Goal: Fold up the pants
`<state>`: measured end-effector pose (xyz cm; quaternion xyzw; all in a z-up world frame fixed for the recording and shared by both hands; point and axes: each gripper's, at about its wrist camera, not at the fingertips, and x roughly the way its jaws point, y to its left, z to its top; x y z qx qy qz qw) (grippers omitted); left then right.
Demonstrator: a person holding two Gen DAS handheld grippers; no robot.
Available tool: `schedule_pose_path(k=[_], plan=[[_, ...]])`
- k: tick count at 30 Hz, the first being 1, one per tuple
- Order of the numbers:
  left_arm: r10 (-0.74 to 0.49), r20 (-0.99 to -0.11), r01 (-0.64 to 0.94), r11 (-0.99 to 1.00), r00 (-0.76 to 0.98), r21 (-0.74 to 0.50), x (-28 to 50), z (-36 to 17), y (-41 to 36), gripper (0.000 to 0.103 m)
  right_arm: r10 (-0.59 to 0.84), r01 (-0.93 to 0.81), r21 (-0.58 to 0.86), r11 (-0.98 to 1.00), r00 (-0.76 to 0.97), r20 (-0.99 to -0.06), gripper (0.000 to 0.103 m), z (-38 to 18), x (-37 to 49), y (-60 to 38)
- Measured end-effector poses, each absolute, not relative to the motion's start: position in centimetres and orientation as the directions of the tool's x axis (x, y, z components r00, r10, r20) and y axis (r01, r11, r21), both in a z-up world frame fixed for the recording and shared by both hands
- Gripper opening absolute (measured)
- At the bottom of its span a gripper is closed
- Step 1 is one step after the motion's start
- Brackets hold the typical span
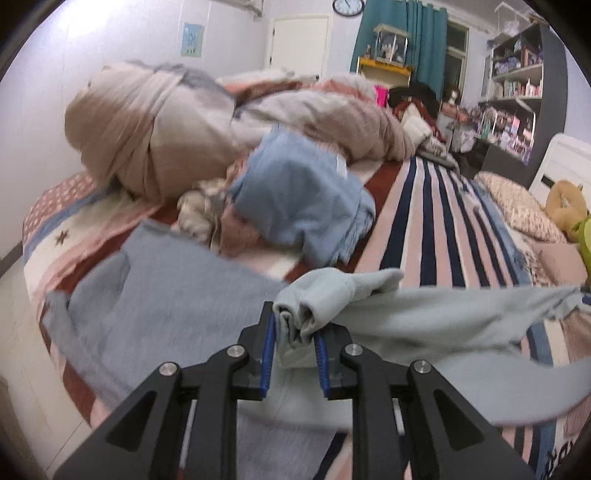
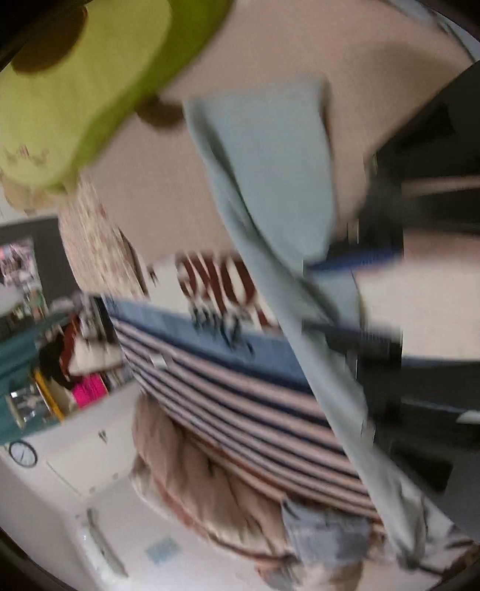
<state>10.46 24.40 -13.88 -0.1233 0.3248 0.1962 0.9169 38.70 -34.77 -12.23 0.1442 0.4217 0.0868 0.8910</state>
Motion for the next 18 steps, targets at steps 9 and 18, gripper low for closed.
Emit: schedule_pose_path(k=[9, 18], plan=[[0.310, -0.582, -0.398, 0.917, 0.751, -0.025, 8.8, -11.1, 22.7, 0.063, 0.333, -0.045, 0.366, 0.929, 0.531, -0.779, 0.063, -16.2, 41.0, -27.9], [0.205, -0.522, -0.282, 0.957, 0.828, -0.072, 12.4, -7.5, 20.8, 0.081, 0.432, -0.237, 0.362, 0.902, 0.461, -0.775, 0.063, -16.2, 40.1, -20.2]])
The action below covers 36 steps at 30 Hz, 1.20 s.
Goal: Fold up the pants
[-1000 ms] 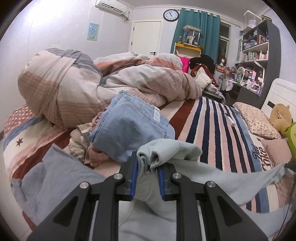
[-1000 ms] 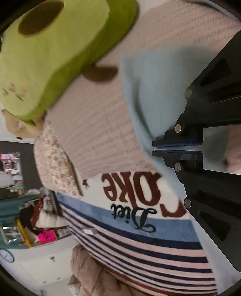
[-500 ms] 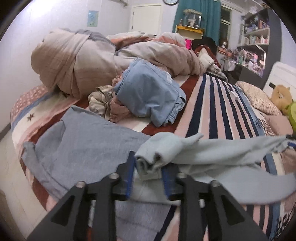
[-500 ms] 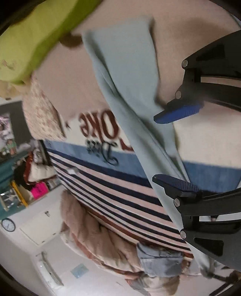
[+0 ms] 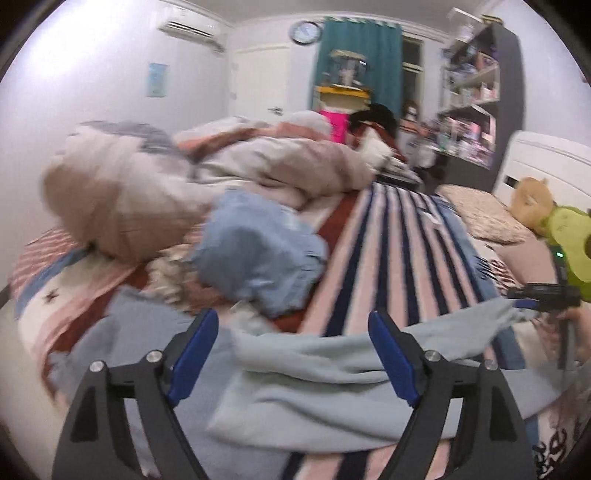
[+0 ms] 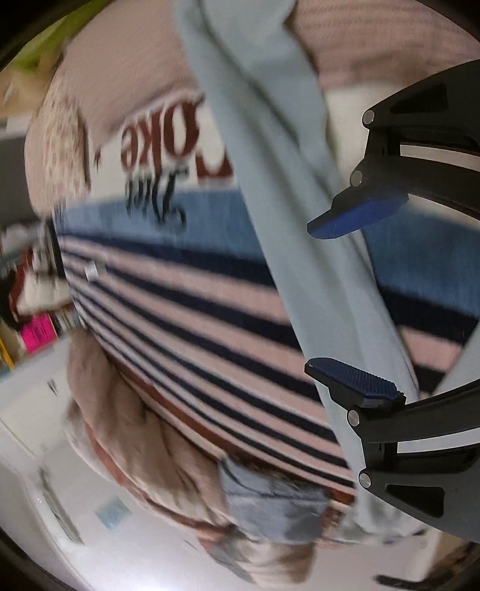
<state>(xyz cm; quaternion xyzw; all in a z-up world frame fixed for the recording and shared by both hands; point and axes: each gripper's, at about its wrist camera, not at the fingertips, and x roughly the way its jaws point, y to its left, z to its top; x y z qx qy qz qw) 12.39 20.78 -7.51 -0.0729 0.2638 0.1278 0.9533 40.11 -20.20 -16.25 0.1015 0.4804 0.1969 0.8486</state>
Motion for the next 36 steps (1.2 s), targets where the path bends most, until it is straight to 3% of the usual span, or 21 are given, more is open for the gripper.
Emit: schedule_pose_path(k=[4, 8, 12, 17, 18, 19, 20, 21, 22, 23, 24, 36], plan=[[0.038, -0.583, -0.118, 0.988, 0.812, -0.100, 18.7, -9.3, 17.9, 0.084, 0.348, -0.233, 0.268, 0.935, 0.439, -0.829, 0.075, -17.4, 40.6, -17.5], [-0.130, -0.667, 0.055, 0.990, 0.733, -0.132, 25.8, -13.5, 13.8, 0.084, 0.243, -0.108, 0.218, 0.970, 0.454, -0.857, 0.075, -19.3, 41.4, -18.8], [-0.189, -0.750, 0.164, 0.980, 0.633, -0.109, 30.6, -17.4, 10.7, 0.084, 0.168, 0.008, 0.202, 0.979, 0.523, -0.836, 0.076, -19.5, 41.4, -22.7], [-0.240, -0.815, 0.184, 0.969, 0.528, -0.166, 34.3, -21.1, 9.7, 0.083, 0.306, -0.011, 0.347, 0.938, 0.501, -0.809, 0.076, -21.1, 43.8, -25.3], [-0.239, -0.819, 0.176, 0.969, 0.521, -0.171, 34.6, -21.4, 9.7, 0.078, 0.311, -0.006, 0.356, 0.934, 0.503, -0.807, 0.076, -21.5, 44.4, -25.5], [-0.238, -0.821, 0.172, 0.970, 0.520, -0.173, 34.9, -21.7, 9.6, 0.071, 0.298, -0.003, 0.346, 0.938, 0.514, -0.804, 0.074, -21.8, 44.8, -25.6], [-0.233, -0.822, 0.171, 0.971, 0.519, -0.168, 35.0, -21.8, 9.5, 0.065, 0.276, 0.010, 0.330, 0.944, 0.527, -0.804, 0.064, -22.0, 45.1, -25.7], [-0.230, -0.823, 0.175, 0.971, 0.520, -0.161, 35.0, -21.7, 9.2, 0.050, 0.248, 0.032, 0.315, 0.949, 0.543, -0.802, 0.057, -22.0, 45.2, -25.8], [-0.238, -0.820, 0.185, 0.969, 0.520, -0.164, 34.7, -21.5, 8.9, 0.034, 0.216, 0.048, 0.292, 0.955, 0.561, -0.799, 0.035, -21.9, 45.1, -25.7], [-0.257, -0.815, 0.201, 0.964, 0.519, -0.176, 34.3, -21.3, 8.7, 0.026, 0.186, 0.052, 0.262, 0.964, 0.575, -0.796, 0.013, -21.7, 45.0, -25.6], [-0.266, -0.814, 0.217, 0.960, 0.516, -0.177, 34.1, -21.1, 8.3, 0.015, 0.174, 0.048, 0.247, 0.968, 0.584, -0.793, 0.007, -21.5, 44.9, -25.6], [-0.270, -0.714, 0.303, 0.949, 0.646, -0.085, 25.1, -16.6, 6.7, 0.010, 0.286, -0.065, 0.320, 0.945, 0.639, -0.714, 0.004, -16.0, 36.8, -28.6]])
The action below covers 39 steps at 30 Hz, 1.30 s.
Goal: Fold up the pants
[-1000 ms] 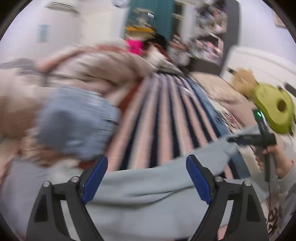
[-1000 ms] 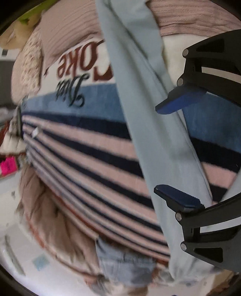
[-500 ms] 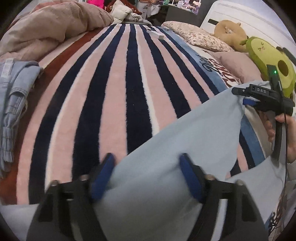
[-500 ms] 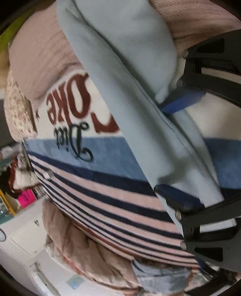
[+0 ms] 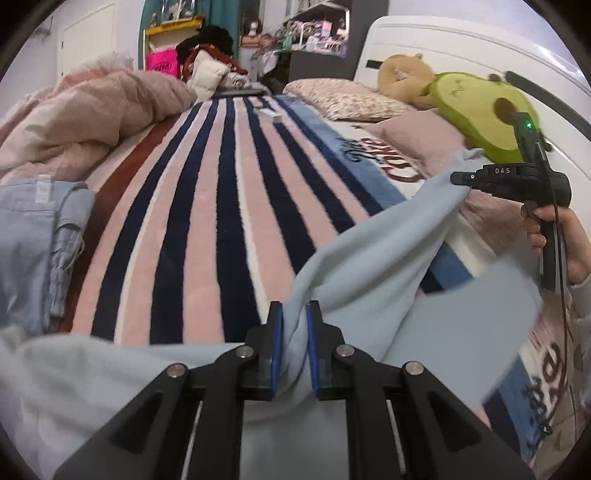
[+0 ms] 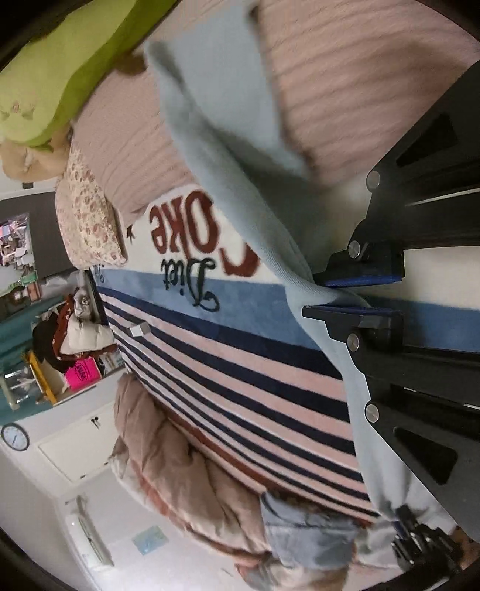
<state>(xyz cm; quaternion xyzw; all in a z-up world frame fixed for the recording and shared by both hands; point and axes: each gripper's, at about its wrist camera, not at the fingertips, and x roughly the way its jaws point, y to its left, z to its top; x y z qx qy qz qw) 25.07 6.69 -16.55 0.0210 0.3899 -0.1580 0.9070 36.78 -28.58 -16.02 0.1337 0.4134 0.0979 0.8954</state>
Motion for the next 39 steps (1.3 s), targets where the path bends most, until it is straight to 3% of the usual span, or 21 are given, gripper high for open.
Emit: schedule_pose_path(k=[6, 9, 12, 14, 17, 20, 22, 25, 28, 32, 36, 39], plan=[[-0.248, -0.766, 0.362, 0.932, 0.593, -0.022, 19.8, -19.1, 4.5, 0.015, 0.258, -0.067, 0.265, 0.962, 0.546, -0.797, 0.005, -16.9, 30.8, -29.5], [-0.244, -0.777, 0.362, 0.932, 0.581, -0.022, 18.8, -19.6, 4.5, 0.033, 0.208, -0.068, 0.201, 0.977, 0.493, -0.844, 0.015, -17.8, 29.2, -29.0], [-0.286, -0.748, 0.367, 0.928, 0.599, -0.061, 17.8, -17.7, 5.6, 0.067, 0.205, -0.096, 0.183, 0.978, 0.538, -0.818, 0.043, -15.8, 27.3, -28.5], [-0.276, -0.724, 0.356, 0.933, 0.632, -0.045, 17.4, -16.3, 6.2, 0.068, 0.243, -0.148, 0.193, 0.970, 0.581, -0.777, 0.057, -13.7, 26.6, -27.7], [-0.270, -0.710, 0.330, 0.942, 0.650, -0.056, 18.5, -15.4, 7.0, 0.068, 0.324, -0.238, 0.227, 0.944, 0.557, -0.765, 0.064, -12.4, 27.6, -25.0], [-0.285, -0.711, 0.308, 0.946, 0.643, -0.101, 19.6, -15.6, 7.2, 0.068, 0.327, -0.271, 0.216, 0.938, 0.487, -0.810, 0.064, -14.1, 30.4, -21.7], [-0.292, -0.711, 0.308, 0.945, 0.640, -0.111, 20.1, -16.0, 7.0, 0.068, 0.311, -0.214, 0.242, 0.946, 0.404, -0.860, 0.064, -17.1, 33.2, -20.5], [-0.278, -0.723, 0.289, 0.951, 0.632, -0.114, 20.8, -17.1, 6.8, 0.068, 0.188, -0.109, 0.159, 0.981, 0.358, -0.915, 0.064, -20.9, 36.0, -19.9], [-0.284, -0.723, 0.269, 0.953, 0.630, -0.139, 21.1, -17.6, 7.3, 0.068, 0.217, -0.017, 0.226, 0.974, 0.348, -0.912, 0.077, -22.8, 37.5, -20.3], [-0.284, -0.719, 0.231, 0.957, 0.634, -0.174, 21.5, -18.0, 7.9, 0.068, 0.149, 0.040, 0.177, 0.983, 0.384, -0.911, 0.084, -23.7, 38.6, -19.3], [-0.287, -0.709, 0.210, 0.958, 0.644, -0.197, 21.1, -18.0, 8.7, 0.068, 0.006, 0.015, 0.012, 1.000, 0.392, -0.920, 0.080, -24.3, 39.0, -16.9], [-0.286, -0.700, 0.202, 0.958, 0.654, -0.203, 20.5, -17.9, 9.2, 0.068, -0.008, -0.014, -0.015, 1.000, 0.400, -0.916, 0.057, -24.0, 38.3, -17.3]])
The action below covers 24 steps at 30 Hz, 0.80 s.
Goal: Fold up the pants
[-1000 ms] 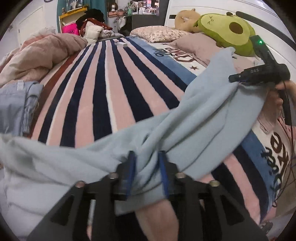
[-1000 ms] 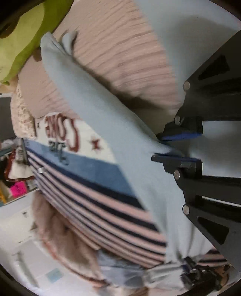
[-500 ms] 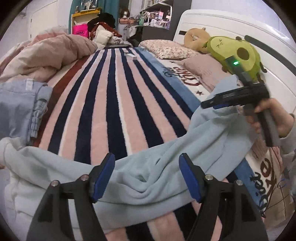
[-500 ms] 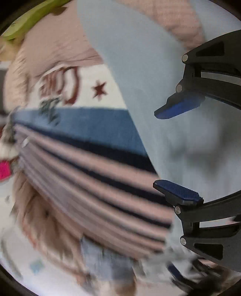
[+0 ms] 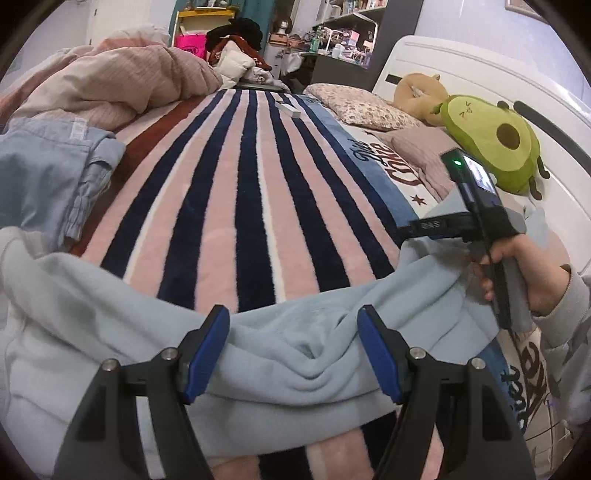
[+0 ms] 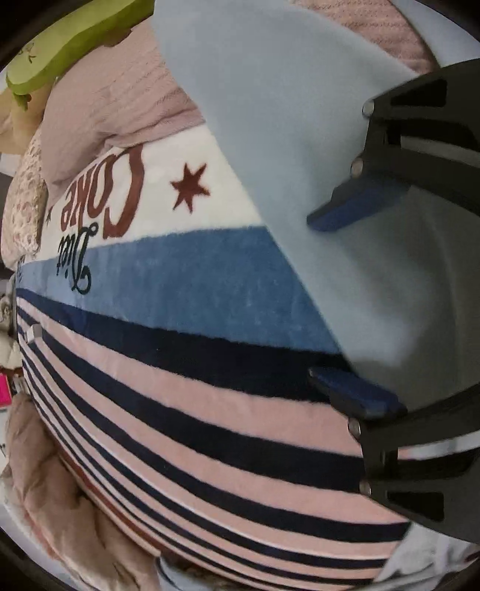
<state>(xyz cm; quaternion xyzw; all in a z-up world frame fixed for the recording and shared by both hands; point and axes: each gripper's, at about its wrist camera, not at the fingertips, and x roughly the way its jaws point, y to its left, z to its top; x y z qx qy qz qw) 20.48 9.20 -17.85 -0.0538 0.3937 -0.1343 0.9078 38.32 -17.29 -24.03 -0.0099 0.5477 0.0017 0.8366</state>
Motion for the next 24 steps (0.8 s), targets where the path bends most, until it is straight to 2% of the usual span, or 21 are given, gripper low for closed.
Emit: schedule_pose_path(k=[2, 4, 8, 14, 19, 24], plan=[[-0.283, -0.697, 0.197, 0.959, 0.658, -0.204, 20.1, -17.8, 9.5, 0.068, -0.004, -0.012, -0.009, 1.000, 0.395, -0.919, 0.031, -23.6, 37.5, -18.8], [-0.286, -0.693, 0.190, 0.958, 0.661, -0.214, 19.9, -17.8, 9.6, 0.068, -0.007, -0.016, -0.015, 1.000, 0.392, -0.920, 0.017, -23.4, 36.7, -19.7], [-0.289, -0.685, 0.175, 0.957, 0.669, -0.233, 19.5, -17.6, 9.7, 0.068, 0.004, 0.012, 0.010, 1.000, 0.403, -0.915, 0.003, -23.2, 36.2, -20.5], [-0.267, -0.676, 0.149, 0.962, 0.687, -0.228, 18.6, -17.2, 10.4, 0.068, 0.051, 0.028, 0.078, 0.997, 0.526, -0.849, 0.000, -20.2, 34.8, -22.2], [-0.267, -0.677, 0.139, 0.961, 0.685, -0.239, 18.3, -17.4, 11.1, 0.068, 0.109, 0.025, 0.162, 0.986, 0.638, -0.762, 0.000, -16.5, 30.8, -24.9], [-0.274, -0.680, 0.137, 0.959, 0.680, -0.250, 18.1, -17.7, 11.0, 0.068, 0.135, 0.044, 0.223, 0.974, 0.677, -0.723, 0.000, -15.0, 26.2, -27.9]])
